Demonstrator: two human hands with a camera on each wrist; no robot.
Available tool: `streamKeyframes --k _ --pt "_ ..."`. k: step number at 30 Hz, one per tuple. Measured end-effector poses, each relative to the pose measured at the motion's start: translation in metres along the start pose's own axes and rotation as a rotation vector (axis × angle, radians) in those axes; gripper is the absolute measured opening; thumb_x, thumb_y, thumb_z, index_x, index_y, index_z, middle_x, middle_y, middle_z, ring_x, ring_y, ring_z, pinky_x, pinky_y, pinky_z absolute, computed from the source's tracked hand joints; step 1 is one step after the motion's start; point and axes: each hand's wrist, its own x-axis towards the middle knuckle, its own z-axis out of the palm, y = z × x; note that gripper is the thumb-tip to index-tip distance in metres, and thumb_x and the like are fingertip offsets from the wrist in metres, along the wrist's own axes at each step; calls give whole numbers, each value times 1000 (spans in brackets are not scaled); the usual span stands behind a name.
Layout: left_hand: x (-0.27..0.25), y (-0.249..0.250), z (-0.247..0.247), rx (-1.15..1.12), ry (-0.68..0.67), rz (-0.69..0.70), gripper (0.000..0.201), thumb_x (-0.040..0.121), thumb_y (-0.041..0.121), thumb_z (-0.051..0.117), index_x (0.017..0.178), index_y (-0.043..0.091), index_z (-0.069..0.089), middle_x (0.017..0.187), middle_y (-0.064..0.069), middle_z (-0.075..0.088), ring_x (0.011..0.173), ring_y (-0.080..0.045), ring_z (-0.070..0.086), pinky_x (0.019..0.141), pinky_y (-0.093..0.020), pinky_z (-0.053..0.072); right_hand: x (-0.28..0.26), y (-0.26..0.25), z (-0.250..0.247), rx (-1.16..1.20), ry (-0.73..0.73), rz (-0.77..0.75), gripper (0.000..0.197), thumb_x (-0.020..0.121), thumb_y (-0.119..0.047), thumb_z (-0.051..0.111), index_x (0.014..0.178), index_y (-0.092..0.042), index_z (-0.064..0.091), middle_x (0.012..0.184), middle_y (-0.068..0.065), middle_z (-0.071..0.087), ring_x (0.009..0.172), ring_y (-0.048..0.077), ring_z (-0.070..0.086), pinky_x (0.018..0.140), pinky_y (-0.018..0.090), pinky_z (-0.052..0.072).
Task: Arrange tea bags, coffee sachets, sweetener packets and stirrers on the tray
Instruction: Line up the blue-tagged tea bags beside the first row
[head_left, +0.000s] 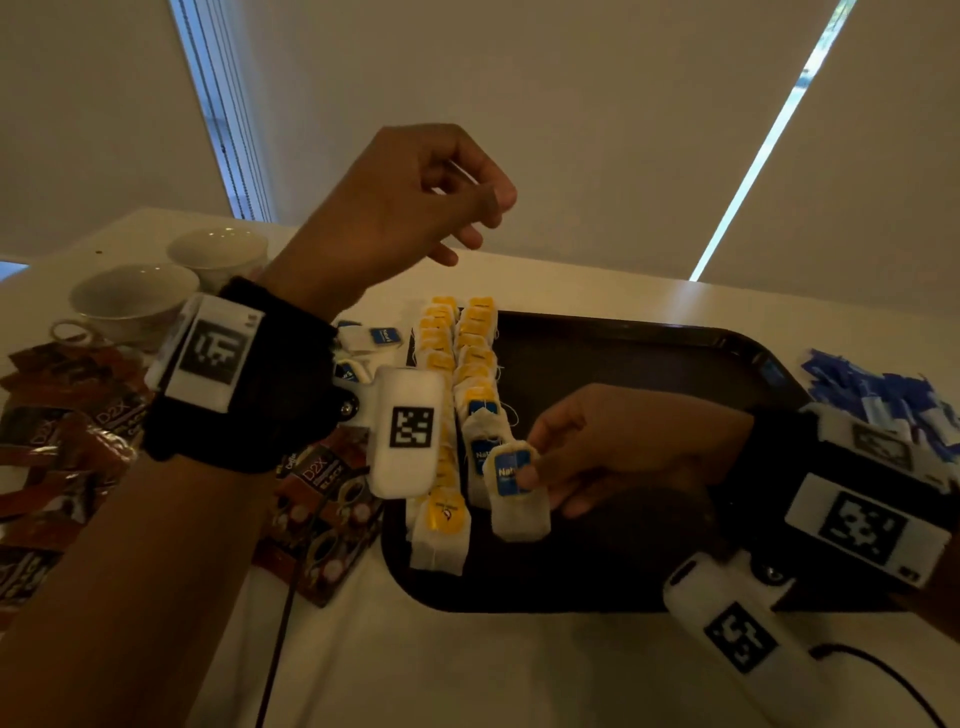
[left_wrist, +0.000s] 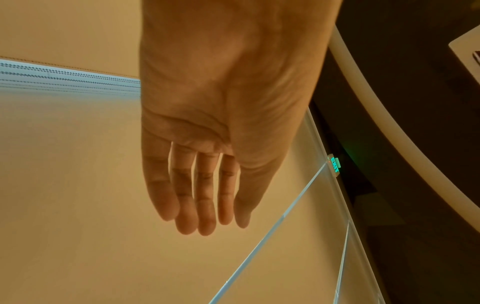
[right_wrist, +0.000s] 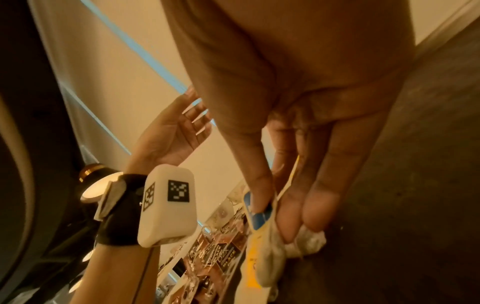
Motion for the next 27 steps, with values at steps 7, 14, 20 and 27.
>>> streamKeyframes --k 7,14,20,27 --pt "0 -1 -6 12 15 18 11 89 24 62 97 17 64 88 0 70 74 -9 67 61 -22 56 15 -4 9 -95 61 97 7 82 -16 69 81 -16 62 72 -4 69 65 4 66 56 18 53" --pt "0 -2 -17 8 52 27 6 90 23 62 94 19 64 89 0 70 73 -9 67 58 -18 54 24 -6 10 -95 85 171 9 83 -15 67 78 -11 61 70 1 68 60 7 64 50 18 51" --pt "0 -3 -19 8 58 22 3 90 22 62 91 21 63 88 -1 70 71 -7 66 58 -17 54 29 -5 12 -58 61 184 9 83 -15 66 79 -11 59 72 2 67 63 10 64 54 17 54" --pt "-2 -5 -30 51 83 -16 11 90 22 61 97 14 65 89 -2 70 73 -9 66 62 -22 54 12 -21 -7 -338 135 93 25 83 -43 58 92 -19 56 89 0 64 78 11 64 65 25 54"
